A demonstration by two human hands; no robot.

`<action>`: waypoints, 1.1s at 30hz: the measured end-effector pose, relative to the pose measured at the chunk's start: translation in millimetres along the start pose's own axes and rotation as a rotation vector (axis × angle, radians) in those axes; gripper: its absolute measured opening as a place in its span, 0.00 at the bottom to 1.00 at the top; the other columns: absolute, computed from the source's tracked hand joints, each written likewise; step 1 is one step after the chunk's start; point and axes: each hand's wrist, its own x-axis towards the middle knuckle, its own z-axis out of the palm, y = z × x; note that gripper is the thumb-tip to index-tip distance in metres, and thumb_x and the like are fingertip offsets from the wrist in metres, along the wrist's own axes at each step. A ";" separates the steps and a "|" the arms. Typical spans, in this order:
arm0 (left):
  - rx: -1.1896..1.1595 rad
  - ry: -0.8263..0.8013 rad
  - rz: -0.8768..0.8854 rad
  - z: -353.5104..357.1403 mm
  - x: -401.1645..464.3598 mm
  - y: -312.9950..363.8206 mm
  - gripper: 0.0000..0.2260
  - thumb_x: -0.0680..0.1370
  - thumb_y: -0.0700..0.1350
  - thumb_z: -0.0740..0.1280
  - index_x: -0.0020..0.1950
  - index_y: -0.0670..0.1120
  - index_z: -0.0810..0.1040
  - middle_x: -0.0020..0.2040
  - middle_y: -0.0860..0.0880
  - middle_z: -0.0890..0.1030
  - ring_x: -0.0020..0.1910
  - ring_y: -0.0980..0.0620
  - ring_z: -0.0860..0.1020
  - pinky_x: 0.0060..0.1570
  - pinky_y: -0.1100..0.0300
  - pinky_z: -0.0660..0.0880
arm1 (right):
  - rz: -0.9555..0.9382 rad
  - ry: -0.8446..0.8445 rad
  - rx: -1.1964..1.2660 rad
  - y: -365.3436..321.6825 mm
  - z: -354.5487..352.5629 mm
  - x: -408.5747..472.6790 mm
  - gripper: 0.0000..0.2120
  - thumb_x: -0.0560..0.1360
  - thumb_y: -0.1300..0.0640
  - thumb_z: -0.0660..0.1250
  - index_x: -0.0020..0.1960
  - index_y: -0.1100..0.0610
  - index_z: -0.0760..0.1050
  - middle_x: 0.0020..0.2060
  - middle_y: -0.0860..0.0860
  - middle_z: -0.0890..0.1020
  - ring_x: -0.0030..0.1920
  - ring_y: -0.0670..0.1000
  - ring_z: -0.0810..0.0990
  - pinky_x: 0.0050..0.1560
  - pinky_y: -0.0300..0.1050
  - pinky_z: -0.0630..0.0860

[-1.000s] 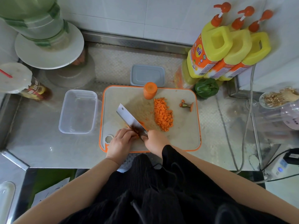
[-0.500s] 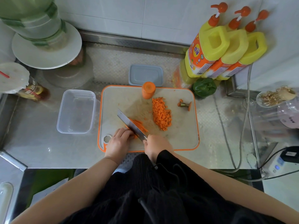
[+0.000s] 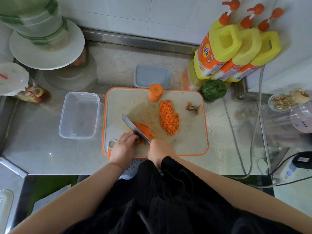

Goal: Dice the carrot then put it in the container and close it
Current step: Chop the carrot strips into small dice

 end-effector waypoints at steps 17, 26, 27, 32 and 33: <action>0.083 -0.027 0.027 -1.7 0.3 3.5 0.11 0.75 0.43 0.60 0.47 0.41 0.81 0.45 0.46 0.80 0.49 0.50 0.72 0.39 0.54 0.79 | -0.013 0.001 0.166 8.1 4.2 11.6 0.13 0.81 0.51 0.58 0.53 0.60 0.73 0.45 0.57 0.80 0.49 0.59 0.79 0.43 0.46 0.70; 0.109 -0.075 0.008 -8.9 4.5 5.3 0.12 0.78 0.46 0.60 0.49 0.44 0.82 0.48 0.48 0.80 0.49 0.48 0.74 0.38 0.52 0.79 | -0.037 0.069 0.119 18.4 -6.0 8.5 0.10 0.80 0.51 0.57 0.51 0.57 0.71 0.38 0.51 0.74 0.41 0.55 0.76 0.41 0.46 0.71; 0.115 -0.074 -0.007 -11.0 4.6 5.6 0.12 0.78 0.47 0.60 0.50 0.44 0.81 0.49 0.48 0.80 0.50 0.48 0.74 0.36 0.52 0.79 | -0.039 0.080 0.139 18.1 -6.8 7.5 0.09 0.80 0.51 0.58 0.52 0.56 0.70 0.37 0.50 0.73 0.41 0.54 0.75 0.41 0.46 0.71; 0.153 0.088 0.080 -27.4 4.0 10.2 0.08 0.78 0.43 0.62 0.56 0.44 0.74 0.51 0.44 0.77 0.51 0.44 0.75 0.50 0.52 0.75 | -0.068 0.096 0.199 15.3 -12.2 -0.8 0.10 0.78 0.53 0.60 0.56 0.58 0.68 0.41 0.51 0.74 0.41 0.53 0.73 0.41 0.45 0.69; 0.172 0.140 0.120 -31.9 4.8 12.1 0.08 0.78 0.40 0.63 0.57 0.44 0.73 0.52 0.43 0.77 0.52 0.43 0.74 0.53 0.53 0.73 | -0.076 0.096 0.215 14.9 -13.3 -2.7 0.11 0.79 0.54 0.60 0.58 0.59 0.68 0.43 0.52 0.75 0.41 0.53 0.73 0.41 0.45 0.68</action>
